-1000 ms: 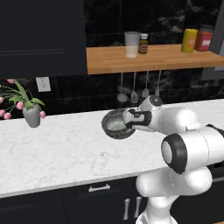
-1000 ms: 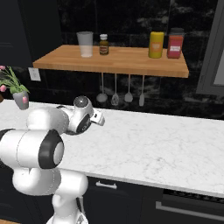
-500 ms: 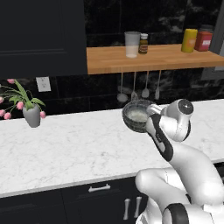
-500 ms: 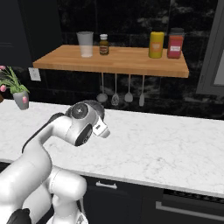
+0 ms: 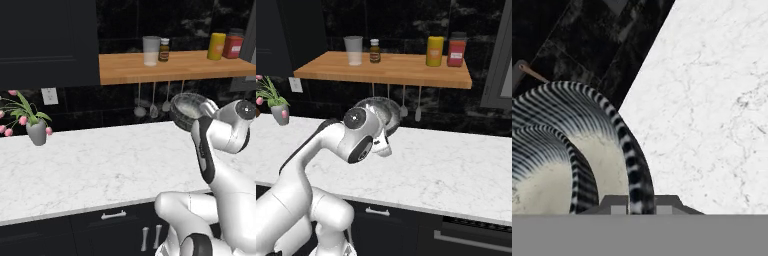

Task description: Pick up the bowls on the counter and stack them on top of one another in the open cabinet. Place the smaller bowl on top of the larger bowl.

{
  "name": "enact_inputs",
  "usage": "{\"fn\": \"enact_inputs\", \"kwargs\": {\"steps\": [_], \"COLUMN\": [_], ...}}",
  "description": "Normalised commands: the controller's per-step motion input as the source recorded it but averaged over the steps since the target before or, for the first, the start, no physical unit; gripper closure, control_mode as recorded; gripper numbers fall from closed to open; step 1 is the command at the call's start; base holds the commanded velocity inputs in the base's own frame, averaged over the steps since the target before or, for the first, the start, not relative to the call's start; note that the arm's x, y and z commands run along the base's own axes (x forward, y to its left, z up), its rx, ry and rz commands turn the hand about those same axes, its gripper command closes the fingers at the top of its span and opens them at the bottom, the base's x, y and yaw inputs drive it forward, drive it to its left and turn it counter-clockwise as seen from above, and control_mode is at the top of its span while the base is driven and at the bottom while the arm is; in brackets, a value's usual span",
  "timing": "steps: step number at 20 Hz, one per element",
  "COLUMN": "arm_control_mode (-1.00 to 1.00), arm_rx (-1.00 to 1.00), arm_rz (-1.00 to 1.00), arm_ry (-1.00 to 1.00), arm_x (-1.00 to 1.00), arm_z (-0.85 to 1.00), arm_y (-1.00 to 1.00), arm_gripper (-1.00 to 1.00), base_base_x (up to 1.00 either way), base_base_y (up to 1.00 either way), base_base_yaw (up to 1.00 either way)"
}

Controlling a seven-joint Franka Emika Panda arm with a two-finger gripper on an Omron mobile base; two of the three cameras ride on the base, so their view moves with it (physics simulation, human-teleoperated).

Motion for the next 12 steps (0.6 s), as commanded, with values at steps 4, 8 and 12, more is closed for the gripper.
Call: {"fn": "enact_inputs", "kwargs": {"steps": [4,8,12], "arm_control_mode": [-1.0,-1.0,-1.0], "arm_rx": [0.31,0.3,0.28], "arm_rz": [-0.19,-0.17,-0.07], "arm_ry": [-0.03,-0.04,-0.03], "arm_x": [-0.24,-0.16,-0.02], "arm_z": [1.0,1.0,1.0], "arm_y": [-0.66,-0.53,-0.31], "arm_gripper": [1.0,1.0,1.0], "base_base_x": [0.0,0.0,0.0], "base_base_y": [0.0,0.0,0.0], "base_base_yaw": [0.0,0.0,0.0]}}
